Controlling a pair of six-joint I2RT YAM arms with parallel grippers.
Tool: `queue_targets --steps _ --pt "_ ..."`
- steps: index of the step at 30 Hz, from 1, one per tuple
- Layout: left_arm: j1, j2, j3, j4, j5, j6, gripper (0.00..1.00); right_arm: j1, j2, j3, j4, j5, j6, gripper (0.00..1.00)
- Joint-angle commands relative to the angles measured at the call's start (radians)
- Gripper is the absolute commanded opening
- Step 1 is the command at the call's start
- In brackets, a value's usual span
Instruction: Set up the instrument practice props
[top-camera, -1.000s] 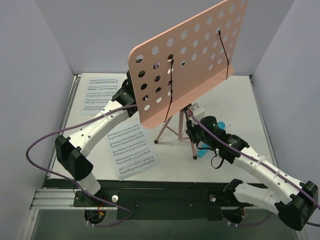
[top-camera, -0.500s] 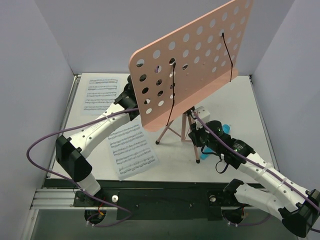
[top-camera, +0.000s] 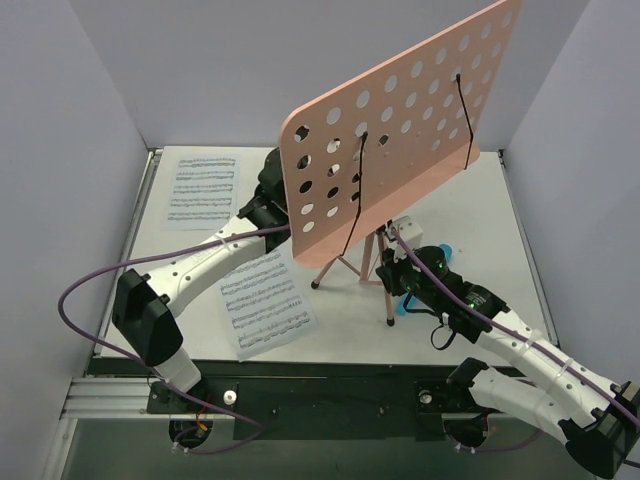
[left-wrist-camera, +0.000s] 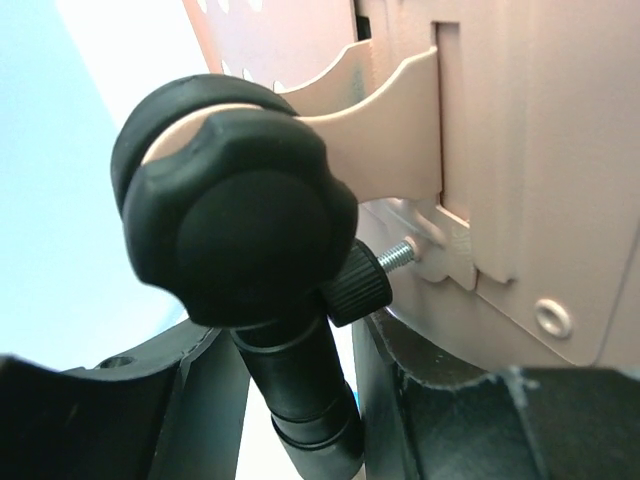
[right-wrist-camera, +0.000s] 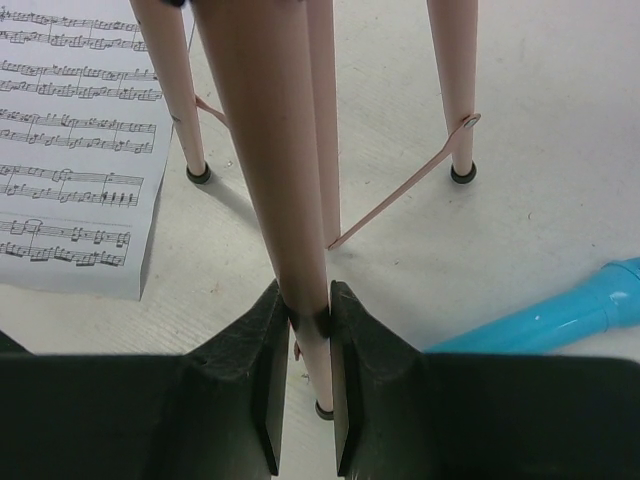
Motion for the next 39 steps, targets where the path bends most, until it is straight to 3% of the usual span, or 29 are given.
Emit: queue_targets --steps 1,10,18,28,34,37,39 --pt "0.044 0.016 -0.064 -0.020 -0.070 0.152 0.45 -0.012 -0.042 0.005 0.005 0.055 0.071 0.00" --pt "0.029 0.036 -0.085 -0.077 -0.084 0.210 0.62 -0.012 -0.049 -0.014 0.018 0.055 0.084 0.00" --pt "0.018 0.056 -0.084 -0.135 -0.122 0.277 0.63 -0.012 -0.043 -0.009 0.018 0.048 0.083 0.00" --pt "0.010 0.065 -0.140 -0.105 -0.150 0.253 0.61 -0.012 -0.040 -0.023 0.034 0.049 0.083 0.00" --pt "0.010 0.073 -0.157 -0.083 -0.149 0.207 0.44 -0.012 -0.033 -0.041 0.046 0.052 0.083 0.00" --pt "0.010 0.085 -0.141 -0.088 -0.145 0.176 0.10 -0.012 -0.032 -0.045 0.051 0.052 0.080 0.00" --pt "0.010 0.091 -0.122 -0.101 -0.152 0.161 0.00 -0.012 -0.034 -0.049 0.052 0.057 0.078 0.00"
